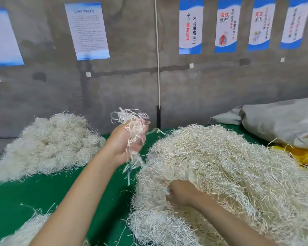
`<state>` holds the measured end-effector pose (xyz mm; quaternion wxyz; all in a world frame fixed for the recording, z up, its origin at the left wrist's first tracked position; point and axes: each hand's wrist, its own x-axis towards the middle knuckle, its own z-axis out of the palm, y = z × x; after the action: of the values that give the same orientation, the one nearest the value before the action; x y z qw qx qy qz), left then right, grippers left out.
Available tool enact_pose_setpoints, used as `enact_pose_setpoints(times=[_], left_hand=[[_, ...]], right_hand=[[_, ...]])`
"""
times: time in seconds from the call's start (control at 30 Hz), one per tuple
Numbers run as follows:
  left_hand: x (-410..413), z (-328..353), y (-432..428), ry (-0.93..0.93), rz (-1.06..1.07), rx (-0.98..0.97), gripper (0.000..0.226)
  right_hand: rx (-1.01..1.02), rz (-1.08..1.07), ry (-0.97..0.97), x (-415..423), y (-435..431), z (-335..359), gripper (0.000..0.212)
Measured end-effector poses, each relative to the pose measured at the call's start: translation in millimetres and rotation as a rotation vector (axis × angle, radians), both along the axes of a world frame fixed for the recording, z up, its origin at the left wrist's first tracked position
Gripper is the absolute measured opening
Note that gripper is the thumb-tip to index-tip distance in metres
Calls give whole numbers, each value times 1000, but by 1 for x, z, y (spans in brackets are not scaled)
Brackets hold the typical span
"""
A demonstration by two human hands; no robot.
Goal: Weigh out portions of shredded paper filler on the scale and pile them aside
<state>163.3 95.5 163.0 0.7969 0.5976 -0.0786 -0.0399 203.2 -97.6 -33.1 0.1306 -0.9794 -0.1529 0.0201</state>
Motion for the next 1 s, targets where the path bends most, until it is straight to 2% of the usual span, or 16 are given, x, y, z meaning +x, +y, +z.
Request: enact_pose_setpoints(times=[0.1,0.13,0.2,0.23,0.3,0.37,0.4,0.47,0.5,0.57,0.63,0.7,0.77,0.87,0.93,1.0], left_hand=[[4,-14,11,-207,20,997,35],[4,-22,12,-275,-2,1257,38],[1,-37,11,-317,-40,1530,38],[0,-42,8,-309,-41,1557,37],[-7,-44,-1,-293,-17,1477,41],[-20,-36,-11,-327,41,1365,38],[-28,-30,-15,-364,68,1320,33],[-51,-16,-19,-450,72,1302,19],[-63,-12,-21,-495,52,1335,17],[-88,-12,-24,-563,-14,1421,32],[-108,-22,-31,-608,-174,1457,48],[-124,-38,-39,-592,-436,1396,51],[-132,-52,-35,-524,-570,1275,60],[-132,-67,-17,-475,-505,1166,52],[-129,-82,-8,-465,-450,1144,24],[-130,-101,-1,-418,-406,1122,19]], right_hand=[[119,-247,-123,3,-19,-6,27],[173,-295,-163,2,-22,-3,24],[265,-327,-220,1,-24,11,6],[313,-316,-212,-2,-25,22,15],[398,-199,-47,-12,-26,50,54],[324,-25,156,-32,-30,83,80],[262,52,183,-44,-35,96,85],[315,120,100,-76,-44,114,78],[464,113,36,-95,-47,120,70],[889,112,-28,-139,-52,123,57],[1131,180,-13,-180,-52,122,51],[1110,191,-64,-206,-44,112,43],[1124,68,-182,-214,-39,96,21],[1099,-113,-121,-219,-37,77,8],[1007,-158,1,-224,-41,65,15],[885,-158,83,-227,-41,52,27]])
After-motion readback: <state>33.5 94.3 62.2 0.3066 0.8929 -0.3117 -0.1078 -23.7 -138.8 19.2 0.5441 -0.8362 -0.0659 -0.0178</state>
